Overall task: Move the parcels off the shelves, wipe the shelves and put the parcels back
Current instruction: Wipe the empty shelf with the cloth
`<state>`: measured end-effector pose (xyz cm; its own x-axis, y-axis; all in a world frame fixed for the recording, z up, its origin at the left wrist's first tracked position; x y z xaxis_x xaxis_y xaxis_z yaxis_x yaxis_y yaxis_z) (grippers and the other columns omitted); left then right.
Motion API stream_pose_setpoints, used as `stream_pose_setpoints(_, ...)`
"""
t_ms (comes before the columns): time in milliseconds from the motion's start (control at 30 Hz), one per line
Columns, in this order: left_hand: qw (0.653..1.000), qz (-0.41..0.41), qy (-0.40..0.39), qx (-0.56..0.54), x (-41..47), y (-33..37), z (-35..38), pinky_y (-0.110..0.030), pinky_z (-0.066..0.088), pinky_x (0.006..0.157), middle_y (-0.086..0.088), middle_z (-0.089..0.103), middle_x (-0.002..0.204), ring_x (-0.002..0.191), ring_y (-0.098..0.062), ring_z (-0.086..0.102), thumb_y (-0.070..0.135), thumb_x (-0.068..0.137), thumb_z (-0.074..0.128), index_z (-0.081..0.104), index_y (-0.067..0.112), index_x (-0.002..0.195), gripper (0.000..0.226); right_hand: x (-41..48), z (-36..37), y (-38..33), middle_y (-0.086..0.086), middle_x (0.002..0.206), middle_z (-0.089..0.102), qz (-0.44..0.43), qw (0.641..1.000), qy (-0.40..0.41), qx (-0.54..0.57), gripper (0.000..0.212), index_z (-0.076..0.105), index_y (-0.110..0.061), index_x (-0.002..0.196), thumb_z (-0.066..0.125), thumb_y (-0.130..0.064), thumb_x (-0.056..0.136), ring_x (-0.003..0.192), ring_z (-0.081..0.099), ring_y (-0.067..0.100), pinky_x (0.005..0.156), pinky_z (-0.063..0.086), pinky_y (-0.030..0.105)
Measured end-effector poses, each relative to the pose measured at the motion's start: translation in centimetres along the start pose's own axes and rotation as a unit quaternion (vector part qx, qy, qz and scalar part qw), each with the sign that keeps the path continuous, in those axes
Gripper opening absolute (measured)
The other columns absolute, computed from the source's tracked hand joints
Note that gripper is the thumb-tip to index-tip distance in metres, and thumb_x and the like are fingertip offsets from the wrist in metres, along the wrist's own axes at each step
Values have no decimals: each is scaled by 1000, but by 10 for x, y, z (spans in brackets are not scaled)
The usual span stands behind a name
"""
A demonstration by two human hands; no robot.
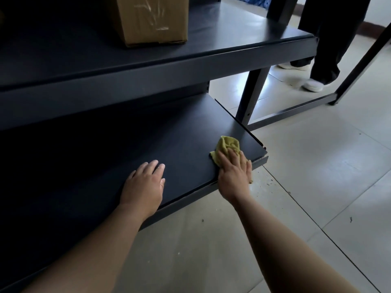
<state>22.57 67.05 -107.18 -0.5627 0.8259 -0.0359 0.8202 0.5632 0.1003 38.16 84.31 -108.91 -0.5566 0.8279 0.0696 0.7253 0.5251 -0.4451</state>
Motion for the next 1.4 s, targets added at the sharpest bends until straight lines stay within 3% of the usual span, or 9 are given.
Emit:
stream_pose_setpoints(67, 1000, -5, 2, 3, -5, -8, -1, -35, 26, 112, 2, 24, 156, 144, -18, 20, 34, 102, 33, 27, 21, 148, 49, -3, 1, -8, -5, 160, 16, 6, 1000, 0, 3, 58, 34, -40, 145, 40, -20, 92, 147, -4, 23, 118, -12, 43)
stream_pose_setpoints(467, 999, -50, -3, 15, -41, -24, -12, -32, 34, 105, 1, 32, 149, 136, -18, 30, 34, 100, 35, 35, 15, 140, 44, -71, 22, -70, -7, 143, 49, -282, 957, -51, 52, 40, 61, -31, 126, 49, -17, 91, 141, 29, 22, 116, 7, 32)
stream_pose_setpoints(533, 998, -58, -5, 13, -46, -30, -14, -32, 36, 102, -1, 32, 148, 135, -18, 32, 34, 100, 35, 36, 14, 137, 42, -55, 14, -60, -3, 143, 49, -250, 967, -36, 38, 41, 63, -25, 126, 50, -12, 90, 139, 33, 26, 116, 13, 34)
stream_pose_setpoints(667, 998, -59, -27, -2, -51, -39, -12, -34, 35, 106, -2, 24, 153, 140, -20, 24, 32, 102, 32, 32, 14, 140, 43, -21, 12, -62, -6, 158, 23, -137, 985, -86, -63, 57, 42, -37, 142, 46, -16, 89, 147, 9, 26, 118, 4, 42)
stream_pose_setpoints(833, 996, -66, -51, 13, -53, -37, -6, -37, 22, 116, -5, 12, 159, 146, -24, 11, 35, 103, 27, 18, 16, 150, 52, -31, 38, -112, -7, 159, 20, -228, 962, -147, -36, 58, 40, -41, 142, 46, -15, 90, 148, 2, 25, 118, -4, 43)
stream_pose_setpoints(967, 995, -83, -57, 9, -51, -32, -3, -42, 23, 115, -4, 10, 159, 145, -28, 10, 36, 102, 25, 14, 22, 151, 52, -33, 25, -78, -4, 157, 22, -251, 964, -88, -30, 47, 46, -41, 138, 47, -23, 95, 145, 14, 24, 116, 5, 34)
stream_pose_setpoints(1067, 996, -66, -52, 8, -46, -22, -2, -47, 23, 114, -1, 10, 159, 144, -30, 10, 36, 102, 23, 9, 34, 151, 51, -18, 7, -40, 2, 152, 9, -159, 982, -67, -70, 47, 44, -48, 135, 50, -28, 93, 136, 28, 32, 114, 19, 40)
stream_pose_setpoints(1200, 999, -26, -36, 16, -31, 0, 1, -49, 23, 113, 1, 15, 158, 143, -27, 14, 35, 102, 25, 15, 40, 149, 48, 7, -16, -11, 5, 135, 18, -87, 988, -58, -113, 52, 41, -50, 134, 48, -24, 90, 118, 41, 37, 106, 33, 38)
stream_pose_setpoints(1400, 999, -18, -33, 34, -11, 22, 6, -51, 24, 110, 0, 15, 156, 140, -31, 17, 36, 102, 26, 17, 42, 147, 47, 36, -25, 6, 10, 129, 26, -39, 987, -83, -135, 58, 34, -49, 140, 43, -19, 92, 116, 38, 37, 108, 29, 39)
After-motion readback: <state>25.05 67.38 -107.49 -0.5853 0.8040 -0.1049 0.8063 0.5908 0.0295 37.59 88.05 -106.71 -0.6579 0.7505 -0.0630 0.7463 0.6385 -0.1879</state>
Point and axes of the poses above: each hand's wrist, its own x-axis towards the middle knuckle, its own z-axis out of the palm, y = z × x, the point moved 4 cm from there along x, towards the middle knuckle
